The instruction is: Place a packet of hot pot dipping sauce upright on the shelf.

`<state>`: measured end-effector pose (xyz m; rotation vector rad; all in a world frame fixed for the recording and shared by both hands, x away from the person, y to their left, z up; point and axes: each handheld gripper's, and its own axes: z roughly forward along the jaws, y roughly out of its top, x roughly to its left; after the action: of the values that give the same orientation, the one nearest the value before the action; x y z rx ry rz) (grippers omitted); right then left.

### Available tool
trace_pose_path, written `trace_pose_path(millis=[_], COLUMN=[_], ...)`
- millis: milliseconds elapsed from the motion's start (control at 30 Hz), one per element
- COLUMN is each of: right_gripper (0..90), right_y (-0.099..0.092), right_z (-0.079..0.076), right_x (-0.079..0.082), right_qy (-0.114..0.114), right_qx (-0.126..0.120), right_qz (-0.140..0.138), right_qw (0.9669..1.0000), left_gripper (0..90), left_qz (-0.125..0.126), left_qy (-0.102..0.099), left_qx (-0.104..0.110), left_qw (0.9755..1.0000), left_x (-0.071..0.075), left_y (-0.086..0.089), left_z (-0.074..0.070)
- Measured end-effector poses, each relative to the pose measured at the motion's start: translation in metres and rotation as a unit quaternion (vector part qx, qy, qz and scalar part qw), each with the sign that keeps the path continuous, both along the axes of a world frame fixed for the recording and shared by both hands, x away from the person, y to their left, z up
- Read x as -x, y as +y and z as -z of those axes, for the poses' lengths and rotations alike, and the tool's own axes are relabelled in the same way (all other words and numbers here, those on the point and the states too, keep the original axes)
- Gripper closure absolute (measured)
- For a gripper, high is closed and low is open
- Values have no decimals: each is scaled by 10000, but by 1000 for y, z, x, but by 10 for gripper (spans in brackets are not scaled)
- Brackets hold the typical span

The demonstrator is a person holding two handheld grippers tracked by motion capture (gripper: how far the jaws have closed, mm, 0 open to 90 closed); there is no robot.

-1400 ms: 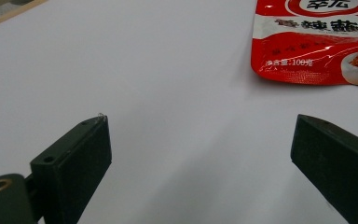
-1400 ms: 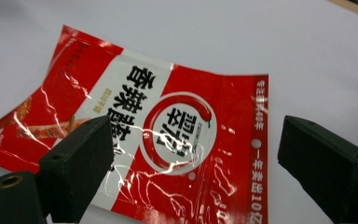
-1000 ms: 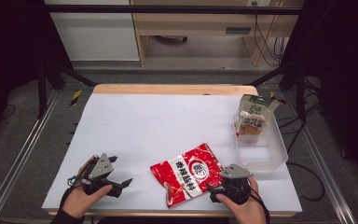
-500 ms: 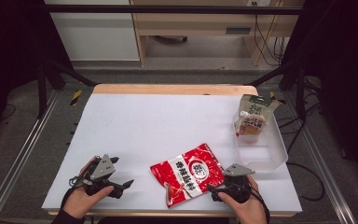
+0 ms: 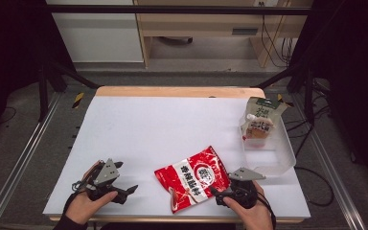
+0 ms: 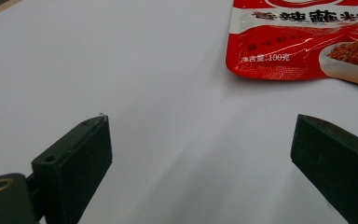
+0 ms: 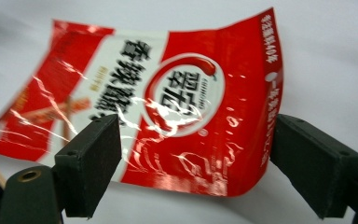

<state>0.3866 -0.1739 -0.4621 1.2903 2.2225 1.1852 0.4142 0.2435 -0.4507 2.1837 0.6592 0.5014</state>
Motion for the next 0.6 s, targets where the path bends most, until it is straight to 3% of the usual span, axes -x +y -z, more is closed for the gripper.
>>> trace_pose_path(millis=[100, 333, 400, 500, 600], right_gripper=[183, 293, 321, 424, 587], right_y=[3, 4, 6, 9, 11], right_z=[-2, 0, -1, -4, -9], right_x=[1, -2, -4, -9, -13], right_qy=[-39, 200, 207, 182, 94], right_qx=[102, 75, 216, 288, 444], right_qz=[-25, 8, 21, 36, 20], right_qw=[9999, 9998, 9996, 9994, 9990], left_gripper=[53, 54, 54, 56, 57], left_qz=[-6, -3, 6, -6, 1], left_qy=[3, 13, 6, 13, 14], left_qx=[5, 18, 9, 29, 9], left_qw=[10000, 10000, 10000, 10000, 10000], left_x=[0, 0, 0, -1, -1], left_y=[0, 0, 0, 0, -1], left_z=[0, 0, 0, 0, 0])
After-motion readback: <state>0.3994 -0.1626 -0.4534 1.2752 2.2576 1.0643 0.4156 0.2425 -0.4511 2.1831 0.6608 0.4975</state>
